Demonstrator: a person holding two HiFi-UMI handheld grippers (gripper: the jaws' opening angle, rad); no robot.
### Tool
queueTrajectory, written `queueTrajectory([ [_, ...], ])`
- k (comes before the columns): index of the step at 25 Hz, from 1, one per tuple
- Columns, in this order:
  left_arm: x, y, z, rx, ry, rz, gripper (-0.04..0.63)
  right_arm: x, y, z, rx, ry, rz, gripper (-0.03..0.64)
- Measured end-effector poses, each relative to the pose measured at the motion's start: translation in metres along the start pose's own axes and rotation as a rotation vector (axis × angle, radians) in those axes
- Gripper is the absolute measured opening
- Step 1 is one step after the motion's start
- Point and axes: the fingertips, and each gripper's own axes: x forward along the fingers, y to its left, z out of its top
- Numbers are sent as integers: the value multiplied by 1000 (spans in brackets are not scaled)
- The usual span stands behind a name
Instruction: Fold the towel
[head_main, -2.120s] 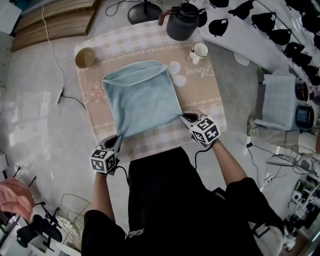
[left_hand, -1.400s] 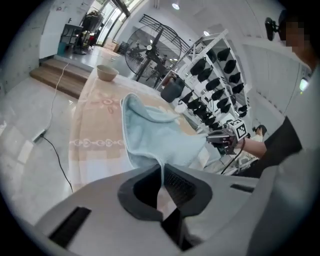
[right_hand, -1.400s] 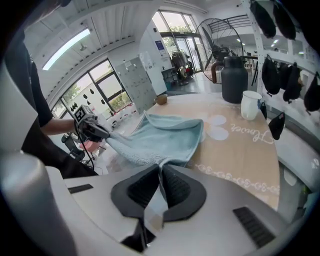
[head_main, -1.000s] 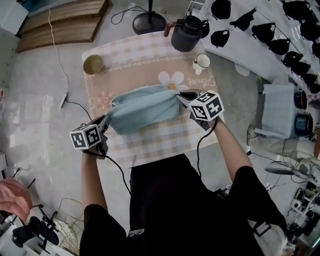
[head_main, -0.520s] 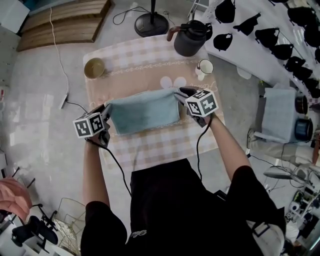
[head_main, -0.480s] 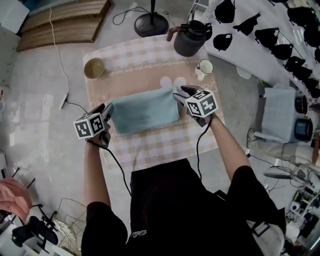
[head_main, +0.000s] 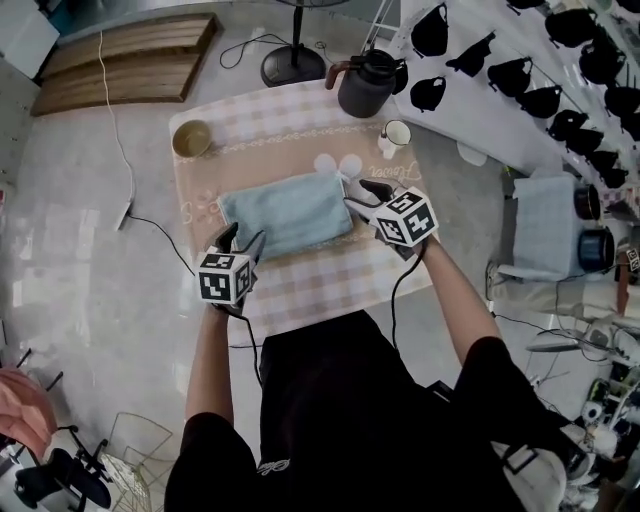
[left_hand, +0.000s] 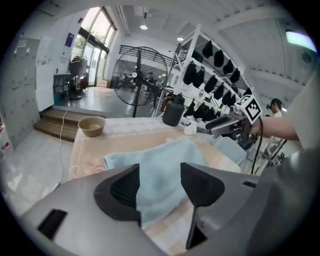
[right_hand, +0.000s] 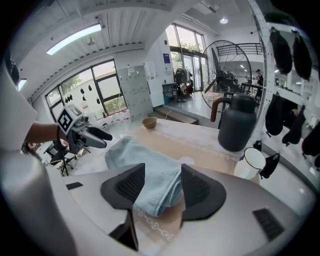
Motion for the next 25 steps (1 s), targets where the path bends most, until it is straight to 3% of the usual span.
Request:
queueTrajectory([
  [4, 4, -47, -6, 81, 8, -54, 238, -21, 12, -5, -24, 0, -15, 206],
  [8, 9, -83, -6, 113, 15, -63, 238, -32, 8, -10, -40, -3, 3, 206],
  [17, 54, -134, -2, 140, 29, 35, 239, -5, -18, -14, -121, 26, 193, 206],
  [25, 133, -191, -22, 378, 169, 102, 238, 50, -38, -20, -165, 82, 387, 218],
])
